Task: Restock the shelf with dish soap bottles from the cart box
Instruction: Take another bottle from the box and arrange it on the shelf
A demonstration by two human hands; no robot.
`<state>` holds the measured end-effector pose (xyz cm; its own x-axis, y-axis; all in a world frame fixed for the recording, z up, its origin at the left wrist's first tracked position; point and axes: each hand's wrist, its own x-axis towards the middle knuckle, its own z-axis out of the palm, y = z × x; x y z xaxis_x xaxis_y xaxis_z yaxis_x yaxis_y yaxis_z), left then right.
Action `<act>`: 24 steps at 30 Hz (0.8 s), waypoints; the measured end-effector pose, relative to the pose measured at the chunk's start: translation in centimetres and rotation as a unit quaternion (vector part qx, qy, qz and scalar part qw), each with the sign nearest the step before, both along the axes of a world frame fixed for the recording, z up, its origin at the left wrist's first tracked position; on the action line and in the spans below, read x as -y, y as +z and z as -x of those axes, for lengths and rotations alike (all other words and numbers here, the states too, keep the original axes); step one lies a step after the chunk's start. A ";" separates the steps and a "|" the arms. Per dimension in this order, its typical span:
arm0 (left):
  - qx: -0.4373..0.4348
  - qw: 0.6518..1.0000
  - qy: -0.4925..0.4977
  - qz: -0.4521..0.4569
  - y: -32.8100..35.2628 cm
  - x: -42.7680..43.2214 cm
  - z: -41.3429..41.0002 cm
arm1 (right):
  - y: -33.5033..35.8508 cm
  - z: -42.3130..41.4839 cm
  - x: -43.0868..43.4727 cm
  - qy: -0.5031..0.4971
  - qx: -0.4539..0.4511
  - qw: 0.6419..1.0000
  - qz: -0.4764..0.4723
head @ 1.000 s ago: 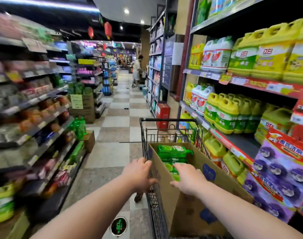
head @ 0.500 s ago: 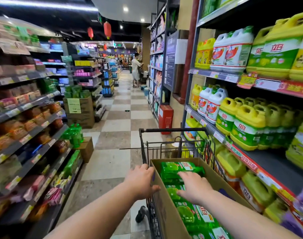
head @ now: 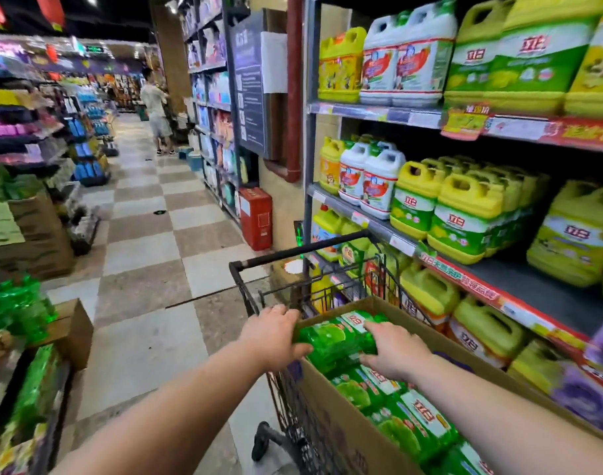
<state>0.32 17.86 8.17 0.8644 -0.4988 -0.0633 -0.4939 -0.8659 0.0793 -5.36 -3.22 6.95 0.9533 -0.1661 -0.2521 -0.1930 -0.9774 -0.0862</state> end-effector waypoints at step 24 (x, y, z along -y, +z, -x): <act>-0.137 0.984 -0.100 -0.060 -10.3 7.2 -17.9 | -11.9 -14.2 6.2 -0.252 -0.083 0.945 -0.192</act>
